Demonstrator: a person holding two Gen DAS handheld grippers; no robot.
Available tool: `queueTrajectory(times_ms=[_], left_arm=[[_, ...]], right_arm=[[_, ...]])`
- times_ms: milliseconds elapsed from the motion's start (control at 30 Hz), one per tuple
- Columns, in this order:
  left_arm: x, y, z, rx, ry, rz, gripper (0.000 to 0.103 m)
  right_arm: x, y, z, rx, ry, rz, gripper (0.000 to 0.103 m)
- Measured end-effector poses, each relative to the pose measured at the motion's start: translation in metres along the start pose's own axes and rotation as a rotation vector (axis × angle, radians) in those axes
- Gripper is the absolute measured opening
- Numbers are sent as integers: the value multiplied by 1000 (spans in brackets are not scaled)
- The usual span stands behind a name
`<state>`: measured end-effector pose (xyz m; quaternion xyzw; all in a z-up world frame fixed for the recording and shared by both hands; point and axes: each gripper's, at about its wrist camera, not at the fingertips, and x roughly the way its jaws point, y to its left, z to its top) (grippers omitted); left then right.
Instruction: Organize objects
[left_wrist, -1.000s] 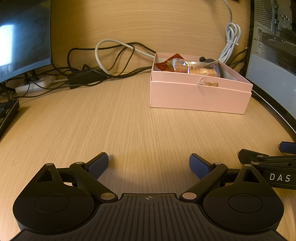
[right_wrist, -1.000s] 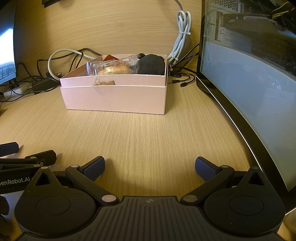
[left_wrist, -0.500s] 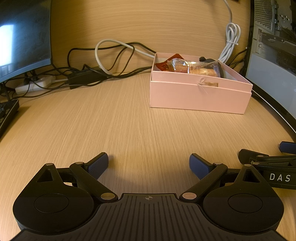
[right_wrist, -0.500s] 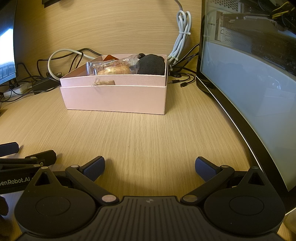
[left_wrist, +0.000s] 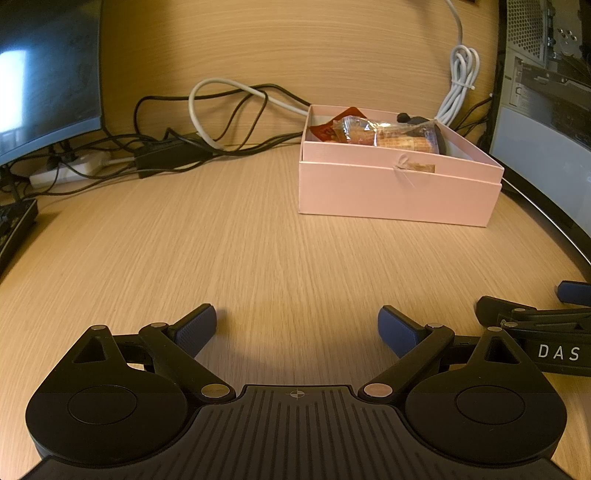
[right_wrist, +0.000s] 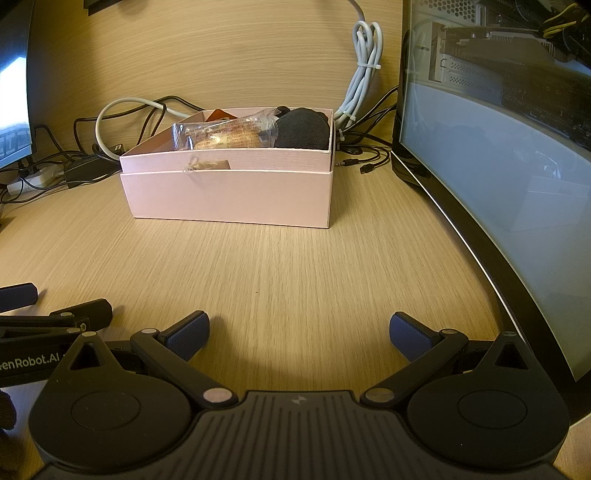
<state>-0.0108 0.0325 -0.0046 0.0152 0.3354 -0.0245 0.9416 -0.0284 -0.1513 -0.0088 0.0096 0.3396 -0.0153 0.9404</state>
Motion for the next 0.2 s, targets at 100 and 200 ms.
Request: queueTrajectory(times_ms=[100,200], left_arm=[[0,-1,0,4,0,-7,98],[1,-2,0,8,0,-13,98]], right_arm=[[0,0,0,0,0,0,103],[0,0,0,0,0,0,103]])
